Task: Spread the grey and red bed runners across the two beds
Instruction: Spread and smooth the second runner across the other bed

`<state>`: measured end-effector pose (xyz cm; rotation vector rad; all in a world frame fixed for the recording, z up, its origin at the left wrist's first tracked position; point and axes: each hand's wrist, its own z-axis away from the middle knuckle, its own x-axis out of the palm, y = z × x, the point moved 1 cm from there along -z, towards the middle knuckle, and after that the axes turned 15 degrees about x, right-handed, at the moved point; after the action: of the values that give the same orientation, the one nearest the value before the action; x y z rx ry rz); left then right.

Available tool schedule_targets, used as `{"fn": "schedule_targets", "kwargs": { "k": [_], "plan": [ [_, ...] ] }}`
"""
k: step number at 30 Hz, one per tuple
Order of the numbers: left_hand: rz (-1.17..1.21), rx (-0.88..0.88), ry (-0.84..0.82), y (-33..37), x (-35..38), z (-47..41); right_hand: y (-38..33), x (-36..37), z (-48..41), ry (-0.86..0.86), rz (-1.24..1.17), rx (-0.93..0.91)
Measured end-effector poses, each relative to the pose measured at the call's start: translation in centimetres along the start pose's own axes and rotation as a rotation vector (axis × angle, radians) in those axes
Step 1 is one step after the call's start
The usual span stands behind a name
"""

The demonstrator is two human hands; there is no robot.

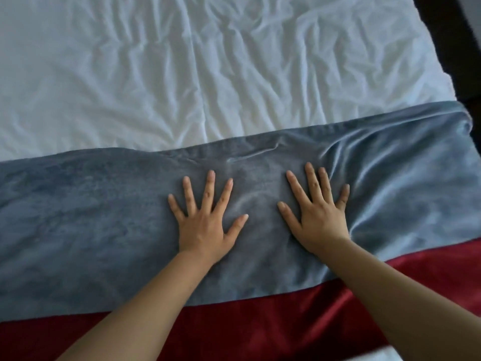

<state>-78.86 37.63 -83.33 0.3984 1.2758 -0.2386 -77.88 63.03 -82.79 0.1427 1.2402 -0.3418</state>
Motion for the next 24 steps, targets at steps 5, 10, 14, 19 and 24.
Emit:
{"fn": "schedule_targets", "kwargs": {
  "k": [5, 10, 14, 19, 24],
  "plan": [
    [-0.019, 0.062, -0.012, 3.8, 0.4, 0.2, 1.9, -0.2, 0.1, -0.010, -0.021, -0.072],
    [-0.075, 0.109, 0.000, 2.0, 0.7, -0.2, 9.4, -0.8, -1.4, 0.051, 0.036, 0.018],
    [-0.085, 0.005, 0.017, -3.2, 0.4, 0.0, 16.6, -1.3, -1.4, 0.033, 0.000, 0.256],
    [-0.038, -0.252, 0.033, -11.3, -0.4, 4.0, 18.9, -2.8, -0.4, -0.073, -0.055, 0.448],
    [0.043, -0.440, 0.002, -17.3, -0.3, 9.8, 17.9, -3.4, -1.0, -0.194, -0.010, 0.526]
  ]
}}
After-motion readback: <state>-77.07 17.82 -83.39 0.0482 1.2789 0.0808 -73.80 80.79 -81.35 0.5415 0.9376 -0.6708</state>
